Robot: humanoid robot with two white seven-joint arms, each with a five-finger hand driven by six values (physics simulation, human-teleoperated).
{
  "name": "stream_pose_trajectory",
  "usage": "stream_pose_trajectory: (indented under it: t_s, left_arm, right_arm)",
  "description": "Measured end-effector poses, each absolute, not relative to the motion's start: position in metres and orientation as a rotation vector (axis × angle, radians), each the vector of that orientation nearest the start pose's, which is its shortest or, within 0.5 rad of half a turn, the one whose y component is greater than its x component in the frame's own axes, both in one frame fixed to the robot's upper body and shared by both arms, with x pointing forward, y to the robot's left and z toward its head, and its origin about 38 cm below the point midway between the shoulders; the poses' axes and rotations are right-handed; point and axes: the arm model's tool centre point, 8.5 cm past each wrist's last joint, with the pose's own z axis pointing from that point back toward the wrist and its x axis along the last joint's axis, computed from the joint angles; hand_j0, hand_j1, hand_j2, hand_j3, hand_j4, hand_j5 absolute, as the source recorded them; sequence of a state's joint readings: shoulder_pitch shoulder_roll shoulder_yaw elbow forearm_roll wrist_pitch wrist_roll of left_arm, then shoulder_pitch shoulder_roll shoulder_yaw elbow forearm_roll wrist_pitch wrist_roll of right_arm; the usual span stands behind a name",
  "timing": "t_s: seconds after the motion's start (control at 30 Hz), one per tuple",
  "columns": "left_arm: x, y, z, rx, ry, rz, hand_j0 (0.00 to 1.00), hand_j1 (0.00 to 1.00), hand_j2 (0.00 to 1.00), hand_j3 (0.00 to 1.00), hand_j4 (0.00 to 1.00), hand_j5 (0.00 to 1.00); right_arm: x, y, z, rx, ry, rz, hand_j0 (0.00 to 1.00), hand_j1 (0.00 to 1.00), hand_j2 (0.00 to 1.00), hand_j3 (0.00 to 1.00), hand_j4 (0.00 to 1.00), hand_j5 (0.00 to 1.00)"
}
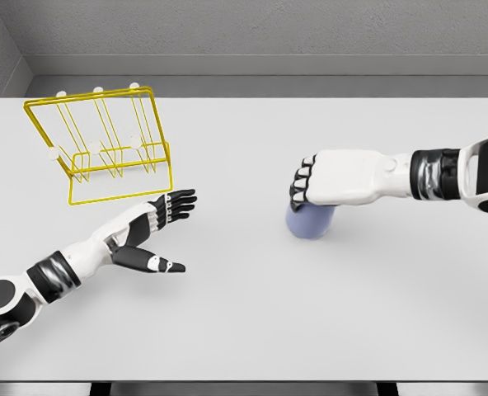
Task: Place the cup on the cup holder with both arms
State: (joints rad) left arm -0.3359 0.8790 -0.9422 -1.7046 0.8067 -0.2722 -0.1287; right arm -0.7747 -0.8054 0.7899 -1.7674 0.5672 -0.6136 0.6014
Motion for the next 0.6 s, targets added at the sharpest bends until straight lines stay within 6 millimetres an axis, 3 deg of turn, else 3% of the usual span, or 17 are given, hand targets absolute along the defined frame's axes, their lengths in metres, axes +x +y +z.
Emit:
stream_pose_trajectory:
  t_s: [0.6]
  left_arm:
    - [0.337, 0.248, 0.1, -0.559, -1.394, -0.715, 1.0, 1.0, 1.0, 1.0, 1.0, 1.0]
  right_arm:
    - [0.377, -0.12, 0.242, 0.318, 1.689, -2.654, 0.63, 0.63, 0.63, 0.63, 0.63, 0.63]
